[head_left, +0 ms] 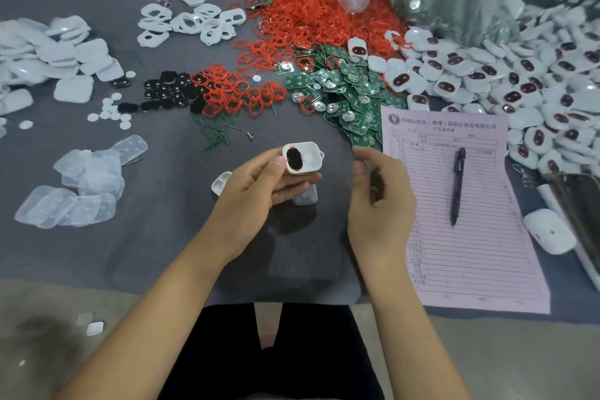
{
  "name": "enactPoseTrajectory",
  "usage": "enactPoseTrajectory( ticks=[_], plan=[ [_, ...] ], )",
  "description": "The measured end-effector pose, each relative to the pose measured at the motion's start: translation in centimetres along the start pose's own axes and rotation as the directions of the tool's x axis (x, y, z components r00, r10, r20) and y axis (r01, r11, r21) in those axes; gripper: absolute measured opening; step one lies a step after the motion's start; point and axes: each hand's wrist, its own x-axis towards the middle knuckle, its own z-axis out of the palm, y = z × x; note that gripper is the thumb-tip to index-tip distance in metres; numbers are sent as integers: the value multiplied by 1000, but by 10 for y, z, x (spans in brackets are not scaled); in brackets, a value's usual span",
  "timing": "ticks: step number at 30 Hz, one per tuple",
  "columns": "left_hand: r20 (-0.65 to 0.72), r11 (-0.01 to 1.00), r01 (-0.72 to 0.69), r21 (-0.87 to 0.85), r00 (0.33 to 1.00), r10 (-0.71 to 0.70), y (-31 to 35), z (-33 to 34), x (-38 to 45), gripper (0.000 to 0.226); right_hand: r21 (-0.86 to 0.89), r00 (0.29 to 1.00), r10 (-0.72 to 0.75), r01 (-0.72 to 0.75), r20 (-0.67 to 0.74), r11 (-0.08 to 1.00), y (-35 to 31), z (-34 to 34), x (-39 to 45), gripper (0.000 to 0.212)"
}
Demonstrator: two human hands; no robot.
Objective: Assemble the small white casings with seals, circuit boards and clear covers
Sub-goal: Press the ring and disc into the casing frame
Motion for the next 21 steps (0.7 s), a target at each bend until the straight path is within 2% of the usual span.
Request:
enactPoseTrajectory(
  ticks=[4,14,18,21],
  plan=[
    [27,1000,0,29,1000,0,1,-1,0,38,158,998,51,-56,39,986,-3,2,-3,32],
    [63,992,3,124,998,-11,2,3,-2,35,113,964,-189,171,184,979,-1,-1,-3,30],
    [90,988,6,157,996,-20,4,4,-3,35,167,975,-27,-11,222,986,-6,-1,-3,23],
    [110,978,4,209,994,-28,4,3,-4,35,187,973,11,-55,229,981,-7,-2,-1,18]
  ],
)
